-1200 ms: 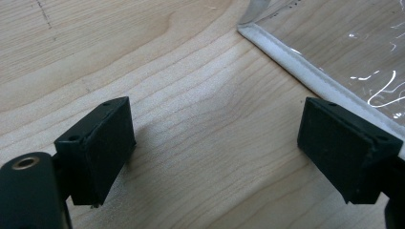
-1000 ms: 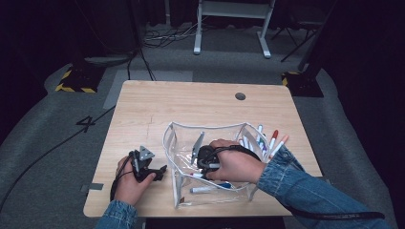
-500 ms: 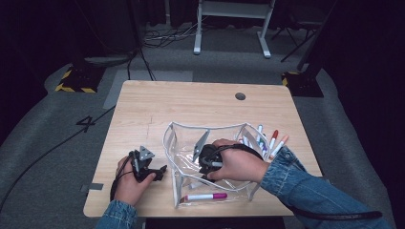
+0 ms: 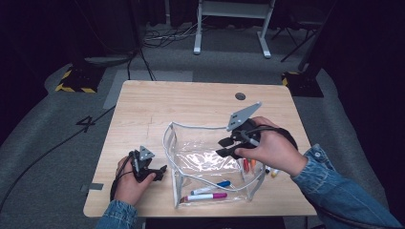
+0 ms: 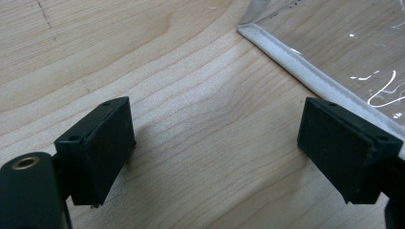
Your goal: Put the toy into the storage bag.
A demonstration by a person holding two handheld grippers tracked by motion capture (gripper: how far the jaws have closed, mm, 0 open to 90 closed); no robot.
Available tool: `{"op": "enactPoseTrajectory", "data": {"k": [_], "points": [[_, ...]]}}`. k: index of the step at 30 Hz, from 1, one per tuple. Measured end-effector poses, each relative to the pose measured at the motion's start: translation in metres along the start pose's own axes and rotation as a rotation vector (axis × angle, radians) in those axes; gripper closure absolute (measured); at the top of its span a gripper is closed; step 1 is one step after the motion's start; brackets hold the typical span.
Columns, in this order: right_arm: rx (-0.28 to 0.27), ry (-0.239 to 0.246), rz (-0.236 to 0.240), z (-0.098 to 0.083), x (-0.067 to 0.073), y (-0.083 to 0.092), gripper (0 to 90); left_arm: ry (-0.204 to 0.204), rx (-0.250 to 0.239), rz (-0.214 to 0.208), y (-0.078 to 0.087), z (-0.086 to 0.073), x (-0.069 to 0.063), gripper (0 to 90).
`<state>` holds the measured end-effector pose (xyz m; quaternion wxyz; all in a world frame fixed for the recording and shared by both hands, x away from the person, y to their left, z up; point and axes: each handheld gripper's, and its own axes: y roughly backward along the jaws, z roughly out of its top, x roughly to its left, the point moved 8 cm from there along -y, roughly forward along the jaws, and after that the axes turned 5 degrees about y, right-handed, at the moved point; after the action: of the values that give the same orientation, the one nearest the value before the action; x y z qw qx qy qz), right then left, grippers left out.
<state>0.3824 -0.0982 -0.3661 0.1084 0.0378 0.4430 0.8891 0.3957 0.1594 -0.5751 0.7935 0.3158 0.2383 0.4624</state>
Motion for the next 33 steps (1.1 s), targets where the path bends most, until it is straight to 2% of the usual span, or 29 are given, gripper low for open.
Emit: {"op": "enactPoseTrajectory", "data": {"k": [2,5,6,7,11,12,13,14,18,20,25,29,33], "points": [[-0.006,-0.012,-0.014,-0.004,-0.003,0.006,62.5,0.001,0.0,0.0,0.0,0.0,0.0,12.7],[-0.029,-0.067,-0.056,-0.019,-0.015,0.023,60.9,0.0,0.0,0.0,0.0,0.0,0.0,12.7],[-0.04,-0.103,-0.082,-0.03,-0.024,0.034,60.3,0.0,0.0,-0.001,0.0,0.0,0.0,12.7],[-0.04,-0.103,-0.082,-0.03,-0.024,0.034,60.3,0.001,0.0,0.0,0.0,0.0,0.0,12.7],[-0.055,-0.188,-0.144,-0.057,-0.041,0.052,57.6,0.0,0.002,-0.002,0.0,0.0,0.0,12.7],[-0.059,-0.219,-0.159,-0.064,-0.046,0.057,57.0,-0.001,0.004,-0.001,0.0,0.0,0.0,12.7],[-0.087,-0.269,-0.191,-0.077,-0.056,0.066,56.2,0.0,0.003,-0.002,0.0,0.0,0.0,12.7],[-0.087,-0.269,-0.191,-0.077,-0.056,0.066,56.1,0.0,0.0,0.0,0.0,0.0,0.0,12.7],[-0.099,-0.35,-0.259,-0.108,-0.077,0.082,55.5,0.0,0.0,0.0,0.0,0.0,0.0,12.7],[-0.094,-0.392,-0.278,-0.126,-0.086,0.083,55.9,0.0,0.0,0.0,0.0,0.0,0.0,12.7],[-0.015,-0.477,-0.333,-0.179,-0.104,0.072,54.2,0.0,0.003,-0.002,0.0,0.0,0.0,12.7],[0.023,-0.547,-0.354,-0.213,-0.112,0.058,51.8,0.001,0.0,0.0,0.0,0.0,0.0,12.7],[0.062,-0.603,-0.367,-0.238,-0.115,0.042,49.3,0.001,0.0,0.0,0.0,0.0,0.0,12.7]]}}
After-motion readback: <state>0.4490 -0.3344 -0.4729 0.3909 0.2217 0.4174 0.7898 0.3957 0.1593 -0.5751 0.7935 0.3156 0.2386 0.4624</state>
